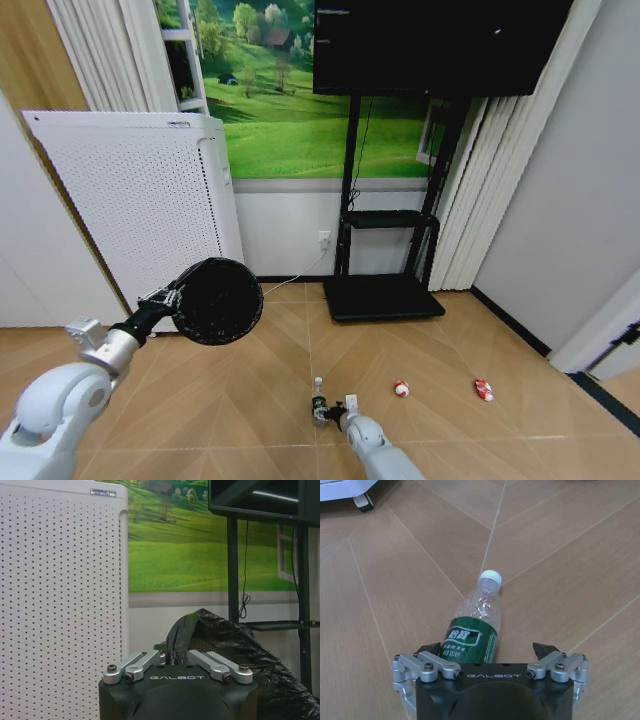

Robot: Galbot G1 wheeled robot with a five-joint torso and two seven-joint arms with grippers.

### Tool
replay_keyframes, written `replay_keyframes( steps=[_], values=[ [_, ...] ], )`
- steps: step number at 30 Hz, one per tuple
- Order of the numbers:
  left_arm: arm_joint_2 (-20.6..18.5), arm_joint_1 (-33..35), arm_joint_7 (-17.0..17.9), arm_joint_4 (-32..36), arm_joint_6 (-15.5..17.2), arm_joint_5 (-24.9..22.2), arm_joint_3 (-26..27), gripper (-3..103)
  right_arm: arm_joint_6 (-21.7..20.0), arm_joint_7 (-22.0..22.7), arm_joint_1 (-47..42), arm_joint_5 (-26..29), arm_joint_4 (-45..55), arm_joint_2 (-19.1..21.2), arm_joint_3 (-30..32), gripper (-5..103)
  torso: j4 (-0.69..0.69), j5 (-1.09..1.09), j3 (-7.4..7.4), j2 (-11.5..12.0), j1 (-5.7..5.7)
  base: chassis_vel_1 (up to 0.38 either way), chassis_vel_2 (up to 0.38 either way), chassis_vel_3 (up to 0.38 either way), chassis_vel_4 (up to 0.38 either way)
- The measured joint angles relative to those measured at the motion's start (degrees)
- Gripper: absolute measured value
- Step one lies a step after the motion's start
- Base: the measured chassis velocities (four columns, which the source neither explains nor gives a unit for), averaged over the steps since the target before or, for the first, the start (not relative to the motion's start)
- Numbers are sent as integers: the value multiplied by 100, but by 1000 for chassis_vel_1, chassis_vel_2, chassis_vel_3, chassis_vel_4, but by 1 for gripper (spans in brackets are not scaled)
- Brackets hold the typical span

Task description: Pick up the trash bin and place the garbage on the floor into it.

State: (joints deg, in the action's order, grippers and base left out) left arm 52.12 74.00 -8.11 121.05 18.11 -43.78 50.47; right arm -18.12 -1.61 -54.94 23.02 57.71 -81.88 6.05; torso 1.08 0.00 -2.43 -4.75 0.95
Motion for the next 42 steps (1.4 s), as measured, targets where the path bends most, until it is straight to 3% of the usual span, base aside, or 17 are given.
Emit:
replay_keyframes(
  steps=[16, 18, 21, 26, 27, 30, 31, 33, 35, 37, 42],
  values=[
    [58, 18, -16, 14, 47, 28, 2, 7, 86, -1, 4, -72, -201, -70, -68, 102, 0, 0, 0, 0, 0, 0, 0, 0, 0],
    [56, 15, -16, 20, 60, 21, 4, 7, 146, -6, 17, -116, -254, -73, -87, 92, 0, 0, 0, 0, 0, 0, 0, 0, 0],
    [59, 14, -16, 21, 69, 19, 4, 7, 166, -6, 26, -116, -285, -77, -94, 87, 0, 0, 0, 0, 0, 0, 0, 0, 0],
    [73, -31, -20, 4, 102, 21, -48, 7, 281, -12, 76, -169, -434, -100, -92, 65, 0, 0, 0, 0, 0, 0, 0, 0, 0],
    [73, -31, -20, 4, 102, 21, -48, 7, 281, -12, 76, -169, -434, -100, -92, 65, 0, 0, 0, 0, 0, 0, 0, 0, 0],
    [108, -89, -50, -61, 120, 46, -97, 7, 313, -11, 75, -197, -385, -60, -72, 49, 0, 0, 0, 0, 0, 0, 0, 0, 0],
    [108, -89, -50, -61, 120, 46, -97, 7, 313, -11, 75, -197, -385, -60, -72, 49, 0, 0, 0, 0, 0, 0, 0, 0, 0],
    [167, -102, -83, -109, 121, 83, -116, 7, 314, 58, -26, -169, -81, 63, -5, 41, -1, 2, 0, 0, 0, 0, 0, 0, 0],
    [193, -102, -103, -130, 121, 95, -120, 7, 312, 111, -101, -136, 146, 148, 44, 41, -1, 1, 0, 0, 0, 0, 0, 0, 0],
    [247, -120, -157, -209, 118, 125, -122, 7, 216, 208, -338, 110, 926, 451, 235, 31, -1, 2, 0, 0, 0, 0, 0, 0, 0],
    [324, -222, -275, -372, 82, 189, -165, 7, 78, 265, -548, 456, 1733, 892, 748, 27, 0, 3, 0, 0, 0, 0, 0, 0, 0]
  ],
)
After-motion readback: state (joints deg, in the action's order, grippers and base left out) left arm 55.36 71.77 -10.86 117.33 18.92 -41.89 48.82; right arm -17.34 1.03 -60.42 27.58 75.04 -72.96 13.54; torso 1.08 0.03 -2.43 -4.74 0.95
